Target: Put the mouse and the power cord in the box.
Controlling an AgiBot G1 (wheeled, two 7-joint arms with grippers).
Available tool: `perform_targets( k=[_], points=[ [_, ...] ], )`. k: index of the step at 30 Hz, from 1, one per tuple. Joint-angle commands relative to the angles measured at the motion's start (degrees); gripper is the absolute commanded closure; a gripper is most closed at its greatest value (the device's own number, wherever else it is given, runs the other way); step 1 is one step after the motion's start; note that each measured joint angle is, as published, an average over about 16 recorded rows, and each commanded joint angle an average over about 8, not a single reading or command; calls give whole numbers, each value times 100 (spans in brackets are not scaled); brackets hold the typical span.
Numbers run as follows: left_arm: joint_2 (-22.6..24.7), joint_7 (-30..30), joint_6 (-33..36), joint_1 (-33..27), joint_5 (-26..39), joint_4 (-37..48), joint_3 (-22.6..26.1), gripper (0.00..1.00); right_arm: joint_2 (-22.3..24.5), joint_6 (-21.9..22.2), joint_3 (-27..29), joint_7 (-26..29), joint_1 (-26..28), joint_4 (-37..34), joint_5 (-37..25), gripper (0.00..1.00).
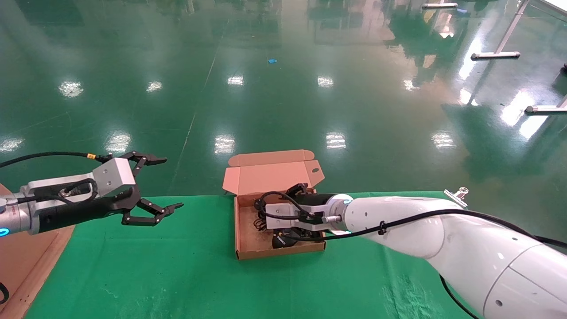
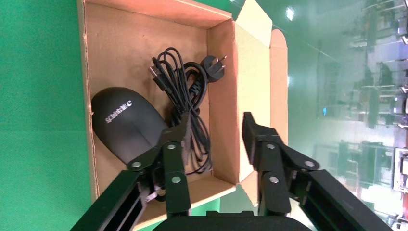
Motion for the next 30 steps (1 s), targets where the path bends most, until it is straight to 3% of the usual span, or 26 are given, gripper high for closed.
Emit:
perform_targets(
  k=[1,30],
  points=[
    [2,4,-3,-3,1,4,4,0,-5,-18,-2,-8,16,-9,-9,0],
    [-385,-2004,1172,1188,-289,-1931,-1668,0,1996,-2792,3007,658,-1402,1716,2042,0]
  ],
)
